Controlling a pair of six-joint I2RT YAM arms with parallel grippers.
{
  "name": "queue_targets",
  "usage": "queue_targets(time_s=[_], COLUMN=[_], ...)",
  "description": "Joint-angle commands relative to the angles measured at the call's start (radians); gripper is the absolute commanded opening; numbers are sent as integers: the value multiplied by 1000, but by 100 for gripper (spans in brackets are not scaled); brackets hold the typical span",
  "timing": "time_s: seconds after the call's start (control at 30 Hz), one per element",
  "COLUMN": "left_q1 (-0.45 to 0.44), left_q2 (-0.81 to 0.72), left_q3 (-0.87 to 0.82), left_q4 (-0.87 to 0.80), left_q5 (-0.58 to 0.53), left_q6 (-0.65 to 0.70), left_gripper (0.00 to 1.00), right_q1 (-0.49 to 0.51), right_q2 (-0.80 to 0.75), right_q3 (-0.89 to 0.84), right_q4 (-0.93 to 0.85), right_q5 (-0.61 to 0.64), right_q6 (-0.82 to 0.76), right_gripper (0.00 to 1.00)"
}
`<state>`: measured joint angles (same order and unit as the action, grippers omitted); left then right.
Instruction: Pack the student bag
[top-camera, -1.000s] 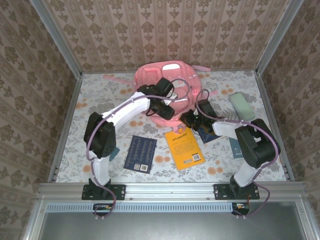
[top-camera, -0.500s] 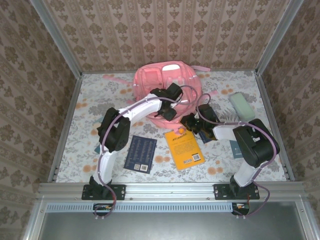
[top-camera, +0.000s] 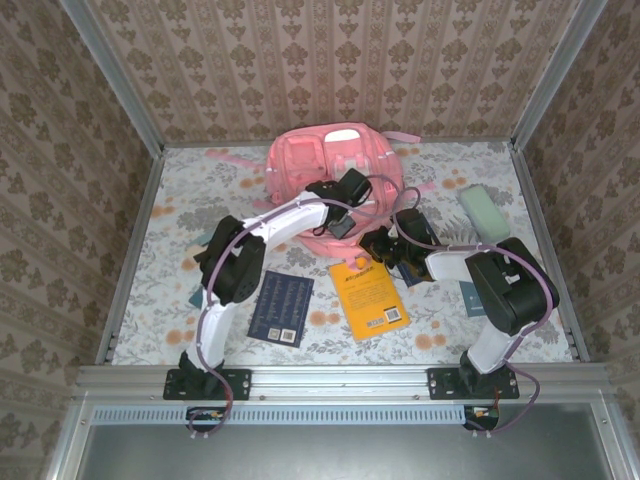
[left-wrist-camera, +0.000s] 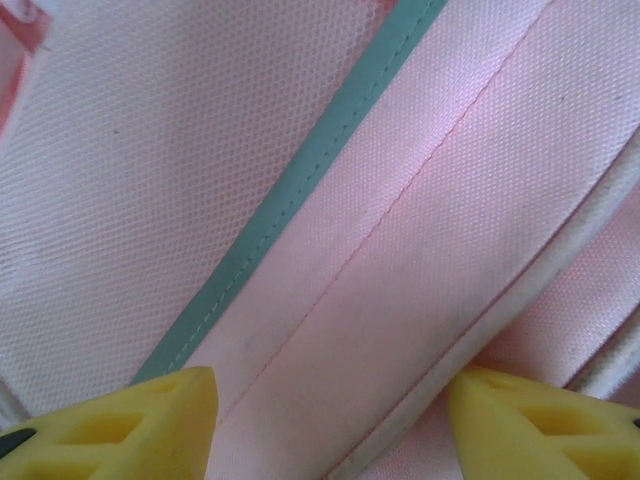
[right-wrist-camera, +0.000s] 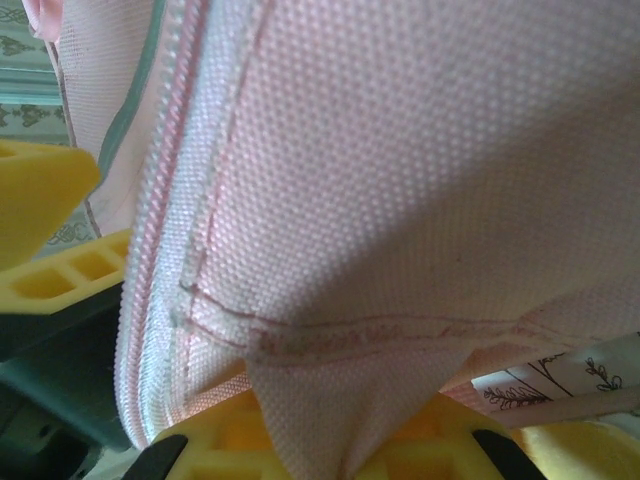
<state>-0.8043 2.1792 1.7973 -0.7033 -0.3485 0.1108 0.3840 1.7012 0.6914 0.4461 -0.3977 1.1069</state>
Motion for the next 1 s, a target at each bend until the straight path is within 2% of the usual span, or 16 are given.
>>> queue_targets(time_s=[0.0, 0.03, 0.2, 0.3, 0.37, 0.4, 0.67, 0.83, 0.97], left_q1=[17, 19, 33, 53, 72, 84, 122, 150, 179], left_q2=[62, 70, 68, 51, 40, 31, -120, -224, -273], left_q3=[35, 35, 19, 14, 3, -4, -40, -18, 30], left_q4=[-3, -3, 19, 18, 17, 16, 61, 58, 35], left_q5=[-16, -14, -58, -87, -103, -107, -149, -109, -35], left_q6=[43, 45, 47, 48, 46, 42, 37, 37, 21], left_gripper=[62, 60, 22, 18, 4, 0, 0, 0, 0], right_q1=[15, 15, 15, 17, 25, 32, 53, 64, 70], right_q2=[-9, -8, -2, 25, 48, 58, 116, 153, 171], right_q3=[-7, -5, 16, 38, 60, 72, 103, 106, 112], right_q4=[20, 18, -15, -16, -15, -20, -44, -36, -36], right_q5=[-76, -75, -74, -85, -95, -95, -75, -64, -54], right_q6=[1, -2, -20, -22, -23, -26, -38, -33, -30], right_gripper=[10, 10, 11, 11, 11, 11, 11, 12, 14])
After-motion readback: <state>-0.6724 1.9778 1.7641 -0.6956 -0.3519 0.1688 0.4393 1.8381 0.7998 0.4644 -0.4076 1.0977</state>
